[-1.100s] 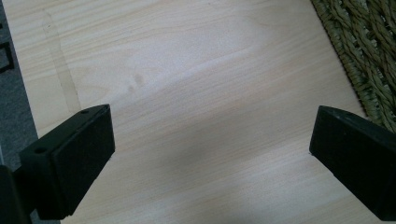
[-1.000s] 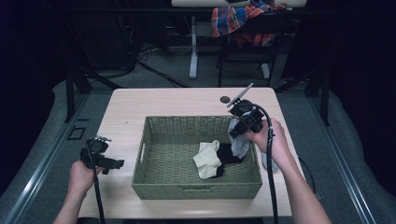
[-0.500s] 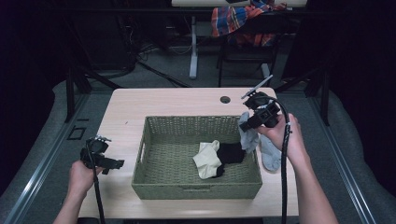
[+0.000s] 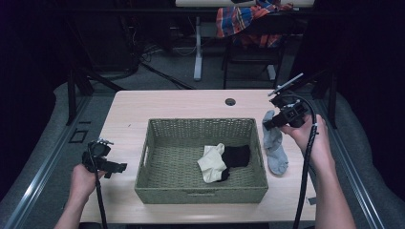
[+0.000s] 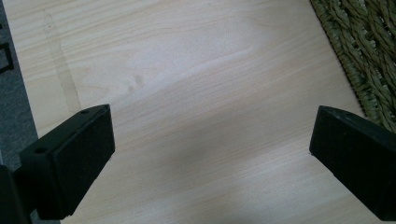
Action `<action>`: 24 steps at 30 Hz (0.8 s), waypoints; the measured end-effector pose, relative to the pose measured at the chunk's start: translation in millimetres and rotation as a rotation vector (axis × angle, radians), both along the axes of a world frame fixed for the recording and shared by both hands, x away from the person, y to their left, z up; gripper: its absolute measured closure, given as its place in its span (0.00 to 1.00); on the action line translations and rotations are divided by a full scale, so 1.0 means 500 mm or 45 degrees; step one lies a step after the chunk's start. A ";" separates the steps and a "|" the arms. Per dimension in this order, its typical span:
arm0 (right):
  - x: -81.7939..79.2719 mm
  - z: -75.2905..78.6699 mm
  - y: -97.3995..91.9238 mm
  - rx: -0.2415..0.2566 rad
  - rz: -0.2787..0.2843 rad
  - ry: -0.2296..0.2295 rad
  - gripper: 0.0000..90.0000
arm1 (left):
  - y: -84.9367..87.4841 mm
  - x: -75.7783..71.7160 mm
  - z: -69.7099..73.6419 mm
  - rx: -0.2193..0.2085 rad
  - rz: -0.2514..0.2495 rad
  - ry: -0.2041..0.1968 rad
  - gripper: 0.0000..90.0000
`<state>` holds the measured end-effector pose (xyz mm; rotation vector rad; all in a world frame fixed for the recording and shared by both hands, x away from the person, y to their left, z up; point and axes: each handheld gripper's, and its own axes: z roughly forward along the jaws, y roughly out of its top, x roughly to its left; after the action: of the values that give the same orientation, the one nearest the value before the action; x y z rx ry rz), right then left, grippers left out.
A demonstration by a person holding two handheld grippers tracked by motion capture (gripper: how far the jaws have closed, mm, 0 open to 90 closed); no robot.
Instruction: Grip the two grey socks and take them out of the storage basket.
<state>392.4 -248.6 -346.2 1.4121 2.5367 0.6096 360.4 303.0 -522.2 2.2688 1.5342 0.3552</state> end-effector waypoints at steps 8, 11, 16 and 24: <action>0.017 -0.014 -0.059 -0.008 -0.088 0.012 0.89 | 0.000 0.000 0.000 -0.005 0.002 -0.002 0.00; 0.023 -0.024 -0.077 0.011 -0.126 0.019 0.89 | -0.001 0.000 0.000 -0.006 0.002 -0.003 0.00; 0.038 -0.050 -0.092 -0.006 -0.159 0.050 0.89 | 0.000 0.000 0.000 -0.004 0.003 -0.002 0.00; 0.063 -0.095 -0.096 -0.021 -0.150 0.080 0.89 | -0.001 0.000 0.001 0.000 0.000 -0.001 0.00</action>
<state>423.9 -296.7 -393.6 1.5850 2.4771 0.5317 360.2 302.6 -521.9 2.2689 1.5335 0.3559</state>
